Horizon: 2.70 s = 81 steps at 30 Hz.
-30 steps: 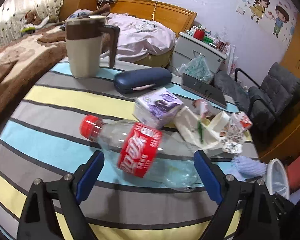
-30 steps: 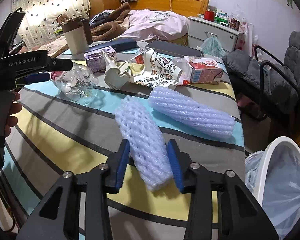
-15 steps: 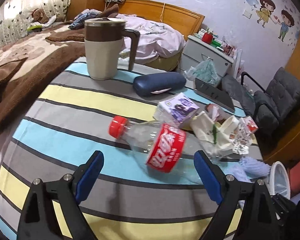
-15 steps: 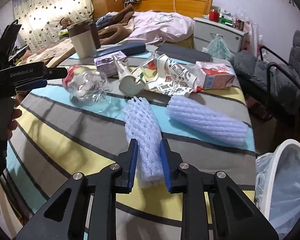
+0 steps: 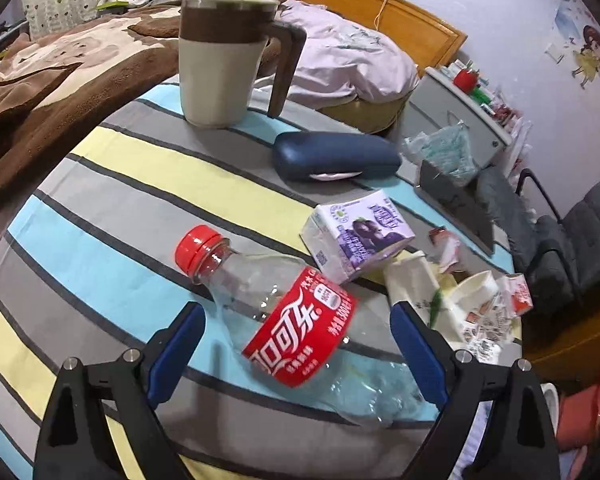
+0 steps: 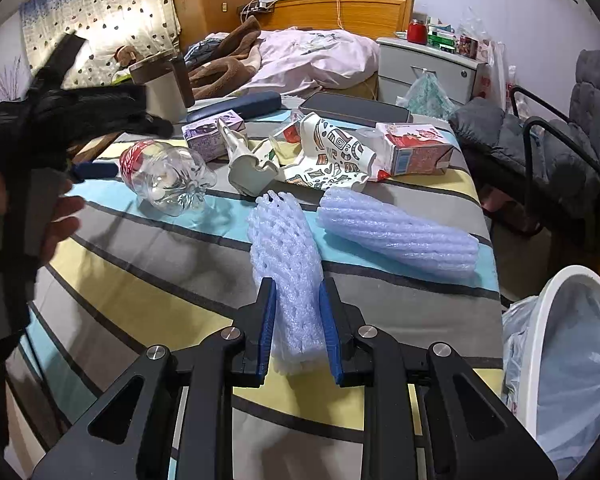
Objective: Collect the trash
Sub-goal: 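Grasp the white foam net with the right tool while the left tool grasps the Coca-Cola bottle, then carry the foam net and Coca-Cola bottle over the trash bin with both tools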
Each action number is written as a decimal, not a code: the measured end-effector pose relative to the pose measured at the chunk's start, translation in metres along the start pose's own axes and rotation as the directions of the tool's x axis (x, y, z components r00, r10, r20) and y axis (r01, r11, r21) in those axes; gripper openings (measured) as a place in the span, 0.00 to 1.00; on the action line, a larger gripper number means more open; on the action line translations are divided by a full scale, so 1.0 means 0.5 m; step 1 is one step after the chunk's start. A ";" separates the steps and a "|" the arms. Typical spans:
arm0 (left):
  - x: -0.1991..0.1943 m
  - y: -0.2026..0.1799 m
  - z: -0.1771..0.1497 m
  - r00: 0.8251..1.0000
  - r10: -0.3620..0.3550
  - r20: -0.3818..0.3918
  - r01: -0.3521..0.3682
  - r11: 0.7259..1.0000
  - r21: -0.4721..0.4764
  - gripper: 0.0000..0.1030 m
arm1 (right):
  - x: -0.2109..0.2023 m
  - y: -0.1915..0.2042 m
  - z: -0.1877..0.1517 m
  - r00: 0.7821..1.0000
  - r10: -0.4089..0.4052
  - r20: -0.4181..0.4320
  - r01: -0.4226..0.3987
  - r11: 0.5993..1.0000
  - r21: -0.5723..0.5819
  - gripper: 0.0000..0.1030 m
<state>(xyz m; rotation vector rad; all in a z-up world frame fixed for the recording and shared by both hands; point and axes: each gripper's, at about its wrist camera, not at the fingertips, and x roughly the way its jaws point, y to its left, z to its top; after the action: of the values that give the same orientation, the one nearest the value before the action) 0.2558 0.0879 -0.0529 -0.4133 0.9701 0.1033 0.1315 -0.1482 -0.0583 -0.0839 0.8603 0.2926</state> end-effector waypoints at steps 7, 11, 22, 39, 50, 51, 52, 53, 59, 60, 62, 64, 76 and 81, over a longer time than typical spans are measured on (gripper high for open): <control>0.038 -0.003 -0.022 0.997 0.008 -0.073 -0.007 1.000 0.013 0.91 | 0.003 -0.003 -0.001 1.000 0.011 0.005 -0.011 1.000 0.004 0.24; 0.033 -0.008 -0.040 0.997 0.033 -0.073 -0.025 0.994 0.102 0.83 | 0.000 -0.008 0.000 1.000 0.014 0.010 -0.015 1.000 0.012 0.24; -0.019 0.003 -0.081 0.996 0.002 -0.093 0.022 0.964 0.264 0.63 | -0.009 -0.003 -0.002 1.000 0.020 0.022 -0.021 1.000 0.020 0.24; -0.076 -0.020 -0.122 1.000 -0.016 -0.011 0.019 0.932 0.362 0.62 | -0.038 -0.009 -0.012 0.998 0.001 0.059 -0.004 0.999 0.051 0.24; -0.151 -0.116 -0.190 0.994 -0.093 0.056 0.058 0.890 0.453 0.62 | -0.095 -0.051 -0.029 0.992 -0.057 0.115 0.044 0.992 0.114 0.24; -0.157 -0.127 -0.197 0.993 -0.100 0.061 0.060 0.884 0.464 0.62 | -0.104 -0.060 -0.033 0.990 -0.065 0.122 0.049 0.991 0.124 0.24; -0.162 -0.137 -0.203 0.992 -0.106 0.066 0.062 0.878 0.474 0.62 | -0.111 -0.065 -0.035 0.989 -0.072 0.128 0.056 0.990 0.129 0.24; -0.167 -0.148 -0.209 0.991 -0.116 0.067 0.070 0.874 0.482 0.62 | -0.118 -0.071 -0.037 0.987 -0.084 0.134 0.065 0.989 0.135 0.24; -0.192 -0.221 -0.251 0.984 -0.167 0.068 0.105 0.834 0.542 0.62 | -0.158 -0.116 -0.055 0.975 -0.147 0.164 0.116 0.976 0.185 0.24; -0.196 -0.235 -0.258 0.982 -0.179 0.065 0.113 0.825 0.554 0.62 | -0.167 -0.127 -0.060 0.972 -0.165 0.168 0.131 0.972 0.196 0.24; -0.202 -0.259 -0.270 0.978 -0.203 0.054 0.136 0.808 0.573 0.62 | -0.178 -0.140 -0.066 0.967 -0.188 0.172 0.149 0.965 0.214 0.24; -0.208 -0.287 -0.283 0.974 -0.222 0.049 0.150 0.790 0.594 0.62 | -0.192 -0.161 -0.077 0.961 -0.210 0.178 0.165 0.957 0.240 0.24; -0.212 -0.462 -0.364 0.933 -0.353 -0.071 0.304 0.665 0.682 0.62 | -0.257 -0.256 -0.134 0.921 -0.357 0.153 0.285 0.888 0.360 0.24; -0.201 -0.520 -0.399 0.920 -0.373 -0.123 0.345 0.621 0.704 0.62 | -0.261 -0.297 -0.158 0.912 -0.395 0.108 0.325 0.860 0.394 0.24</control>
<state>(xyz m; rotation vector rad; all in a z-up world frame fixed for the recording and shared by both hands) 0.1128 -0.2180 0.0073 0.1367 0.7964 -0.6344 0.0357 -0.3341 -0.0176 0.1311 0.6833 -0.2182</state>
